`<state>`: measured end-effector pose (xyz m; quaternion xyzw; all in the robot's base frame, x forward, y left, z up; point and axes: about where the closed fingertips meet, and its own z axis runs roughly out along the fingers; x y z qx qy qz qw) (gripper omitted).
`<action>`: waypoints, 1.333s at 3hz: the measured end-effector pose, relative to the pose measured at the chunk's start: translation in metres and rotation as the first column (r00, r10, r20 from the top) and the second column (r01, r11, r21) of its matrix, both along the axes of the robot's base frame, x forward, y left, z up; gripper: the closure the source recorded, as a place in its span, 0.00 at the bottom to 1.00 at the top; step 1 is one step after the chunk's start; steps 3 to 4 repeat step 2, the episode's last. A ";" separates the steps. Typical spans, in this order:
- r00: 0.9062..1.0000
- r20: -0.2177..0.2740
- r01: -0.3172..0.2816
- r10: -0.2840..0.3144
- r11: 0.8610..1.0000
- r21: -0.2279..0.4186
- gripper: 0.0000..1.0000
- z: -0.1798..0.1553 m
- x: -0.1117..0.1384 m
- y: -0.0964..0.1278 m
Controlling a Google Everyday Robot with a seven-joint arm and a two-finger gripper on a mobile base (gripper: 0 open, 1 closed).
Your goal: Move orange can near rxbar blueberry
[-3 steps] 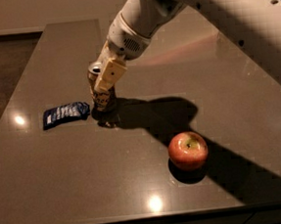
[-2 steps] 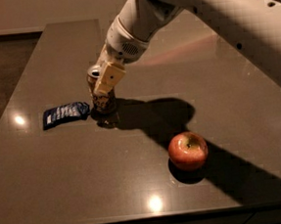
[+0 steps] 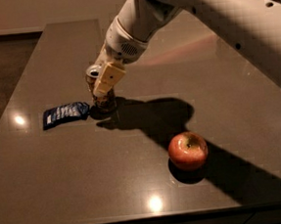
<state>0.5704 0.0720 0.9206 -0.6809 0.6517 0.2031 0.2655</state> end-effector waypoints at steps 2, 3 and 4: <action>1.000 -0.001 -0.002 0.002 1.000 0.000 0.00 -0.001 0.000 0.001; 1.000 -0.001 -0.002 0.002 1.000 0.000 0.00 -0.001 0.000 0.001; 1.000 -0.001 -0.002 0.002 1.000 0.000 0.00 -0.001 0.000 0.001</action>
Offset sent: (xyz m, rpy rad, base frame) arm -0.0003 0.0010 -0.0005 -0.0004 0.0008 0.0019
